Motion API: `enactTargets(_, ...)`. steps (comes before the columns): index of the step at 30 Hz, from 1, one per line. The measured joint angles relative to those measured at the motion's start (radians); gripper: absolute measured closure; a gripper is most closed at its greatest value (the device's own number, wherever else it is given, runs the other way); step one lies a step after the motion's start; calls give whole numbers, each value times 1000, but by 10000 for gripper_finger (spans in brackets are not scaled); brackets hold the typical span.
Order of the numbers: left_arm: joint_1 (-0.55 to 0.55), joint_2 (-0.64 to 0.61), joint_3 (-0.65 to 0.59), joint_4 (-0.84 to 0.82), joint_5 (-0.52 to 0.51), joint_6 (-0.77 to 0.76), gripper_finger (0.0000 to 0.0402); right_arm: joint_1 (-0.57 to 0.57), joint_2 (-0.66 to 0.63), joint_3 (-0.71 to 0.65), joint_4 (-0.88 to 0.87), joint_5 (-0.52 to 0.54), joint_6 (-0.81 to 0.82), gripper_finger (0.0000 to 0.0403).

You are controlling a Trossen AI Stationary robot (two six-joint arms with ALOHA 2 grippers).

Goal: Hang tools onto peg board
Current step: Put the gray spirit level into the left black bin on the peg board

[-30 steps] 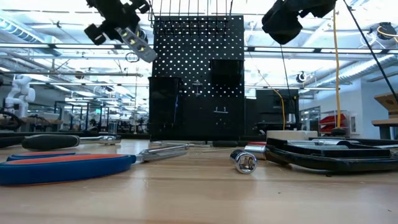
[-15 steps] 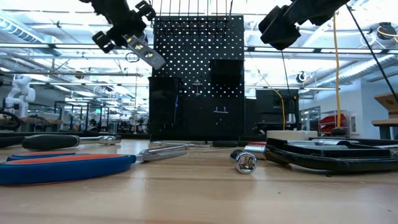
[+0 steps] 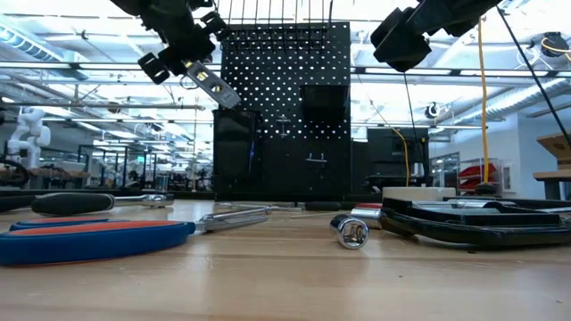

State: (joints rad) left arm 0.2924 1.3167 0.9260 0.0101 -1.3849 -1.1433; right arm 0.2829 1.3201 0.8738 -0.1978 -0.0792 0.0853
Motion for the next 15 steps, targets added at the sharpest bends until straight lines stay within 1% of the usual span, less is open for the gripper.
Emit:
enactTargets(6, 0, 0, 0, 7, -3, 56, 206, 0, 0, 0, 0, 0, 0, 190)
enactTargets(12, 0, 0, 0, 2, -6, 59, 205, 0, 0, 0, 12, 0, 0, 190)
enactTargets(15, 0, 0, 0, 6, -16, 85, 208, 0, 0, 0, 13, 0, 0, 190)
